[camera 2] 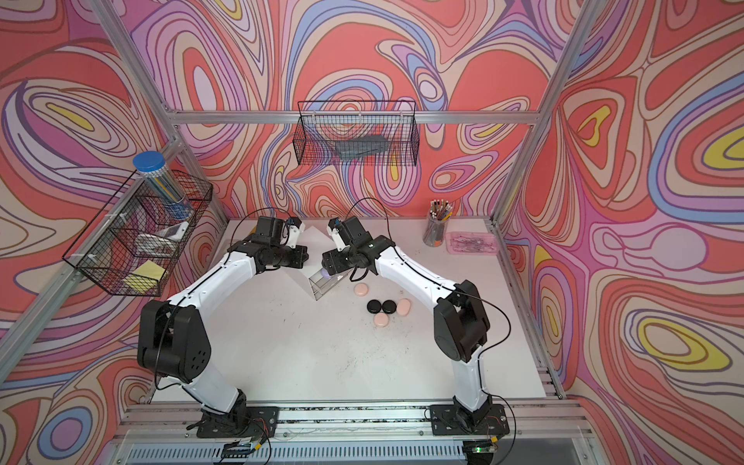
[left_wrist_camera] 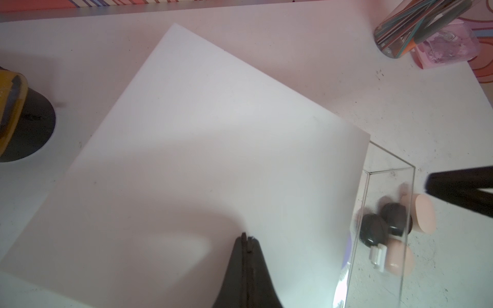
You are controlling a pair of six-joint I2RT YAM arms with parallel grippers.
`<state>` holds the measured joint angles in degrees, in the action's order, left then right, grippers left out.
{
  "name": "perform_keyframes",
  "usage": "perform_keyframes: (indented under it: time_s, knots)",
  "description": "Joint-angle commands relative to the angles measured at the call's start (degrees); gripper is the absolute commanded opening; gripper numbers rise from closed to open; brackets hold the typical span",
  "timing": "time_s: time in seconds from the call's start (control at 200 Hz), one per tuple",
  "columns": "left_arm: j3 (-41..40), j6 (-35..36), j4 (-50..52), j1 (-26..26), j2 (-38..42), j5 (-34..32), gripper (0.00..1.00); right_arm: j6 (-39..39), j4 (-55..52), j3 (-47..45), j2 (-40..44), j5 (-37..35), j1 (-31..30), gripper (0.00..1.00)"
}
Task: Put the bluetooth earphones in the drawer according to color
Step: Place the bluetooth earphone in the drawer, then close the drawer in the storage box.
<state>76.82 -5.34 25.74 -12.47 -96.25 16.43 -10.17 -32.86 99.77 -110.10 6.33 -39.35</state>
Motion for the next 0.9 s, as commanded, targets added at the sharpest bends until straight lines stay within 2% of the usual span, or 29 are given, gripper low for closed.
perform_keyframes:
  time_s: [0.0,0.1,0.315,0.541,0.656,0.896]
  knots:
    - [-0.8,0.9,7.0,-0.6,-2.4,-0.7,0.00,-0.2,3.5,-2.4,4.7,-1.9,-0.3,0.78]
    - [-0.7,0.8,6.9,-0.6,-2.5,-0.6,0.00,0.4,2.4,-4.6,6.8,-2.6,-0.3,0.73]
    - [-0.7,0.7,7.0,-0.6,-2.3,-0.5,0.00,0.3,2.3,-10.5,8.3,-2.9,-0.3,0.50]
    - [-0.7,0.7,7.0,-0.7,-2.2,-0.4,0.00,1.2,0.8,-11.4,8.3,-2.5,-0.3,0.27]
    - [-0.9,0.9,7.0,-0.8,-2.4,-0.8,0.00,1.0,0.9,-11.6,7.8,-1.7,-0.3,0.00]
    - [-0.7,0.9,7.0,-0.8,-2.4,-0.8,0.00,-0.5,-0.5,-10.6,4.9,0.1,-0.3,0.00]
